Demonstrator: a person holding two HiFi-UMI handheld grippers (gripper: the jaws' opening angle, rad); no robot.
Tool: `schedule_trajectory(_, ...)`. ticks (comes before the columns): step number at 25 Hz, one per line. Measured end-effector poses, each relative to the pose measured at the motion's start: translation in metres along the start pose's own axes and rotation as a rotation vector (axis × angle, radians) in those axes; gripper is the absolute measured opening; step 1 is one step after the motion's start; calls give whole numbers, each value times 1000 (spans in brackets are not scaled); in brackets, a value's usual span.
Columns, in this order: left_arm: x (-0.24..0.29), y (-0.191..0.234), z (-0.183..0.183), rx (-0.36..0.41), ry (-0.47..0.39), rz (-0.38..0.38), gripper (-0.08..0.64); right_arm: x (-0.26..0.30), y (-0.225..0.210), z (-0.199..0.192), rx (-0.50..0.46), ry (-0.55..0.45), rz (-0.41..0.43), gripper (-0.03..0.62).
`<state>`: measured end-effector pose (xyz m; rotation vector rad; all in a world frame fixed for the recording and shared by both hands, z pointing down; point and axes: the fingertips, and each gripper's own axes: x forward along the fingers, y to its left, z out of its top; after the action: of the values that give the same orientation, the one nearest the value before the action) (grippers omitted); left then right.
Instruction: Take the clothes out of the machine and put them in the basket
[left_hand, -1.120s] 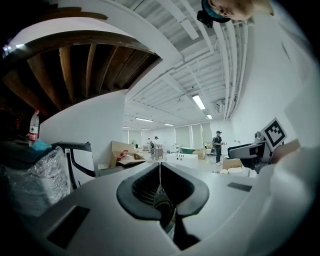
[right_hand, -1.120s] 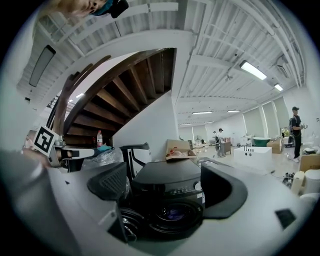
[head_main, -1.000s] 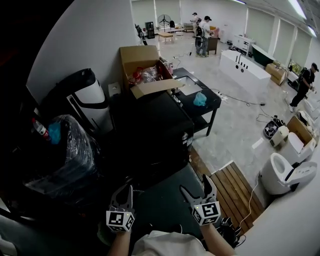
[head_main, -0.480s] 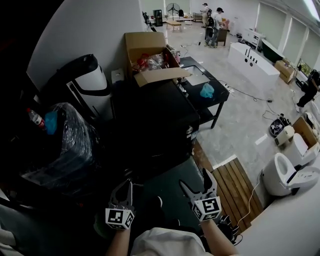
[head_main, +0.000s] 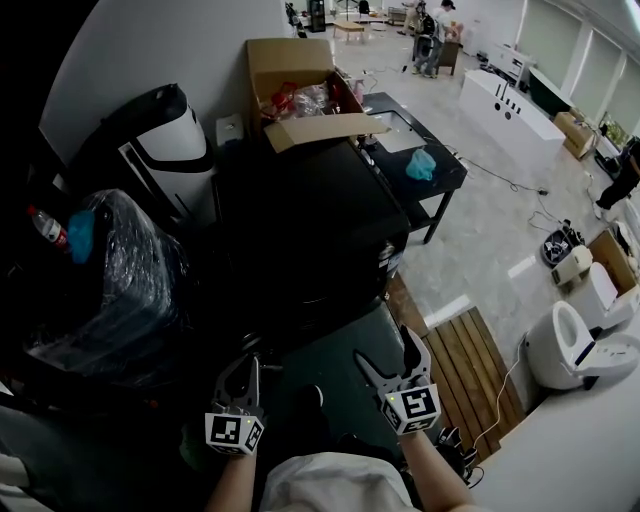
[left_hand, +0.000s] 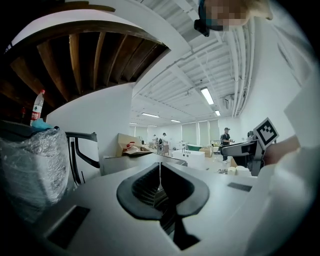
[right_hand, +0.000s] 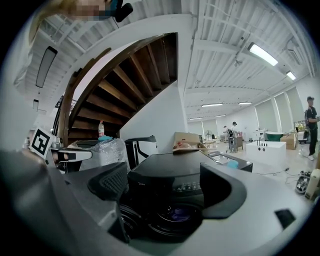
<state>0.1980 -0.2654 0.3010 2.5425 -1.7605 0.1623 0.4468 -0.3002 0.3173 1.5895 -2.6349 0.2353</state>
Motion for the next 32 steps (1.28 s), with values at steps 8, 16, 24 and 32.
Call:
schedule_trajectory(8,33,23,-46,-8,-5,8,23,49,-6,-41,7,4,31,449)
schedule_trajectory(16,62,46,-93,-2,-52,36,21,96,-18,-92,-1,-1,45,449)
schedule_trajectory(24,89,44,-167,4,-91,21,21,132,-36,-173,-2,-2,49,448)
schedule_trajectory(32,118,34,-231,65,-97,31,21,171,-54,-258,21,-2,54,449)
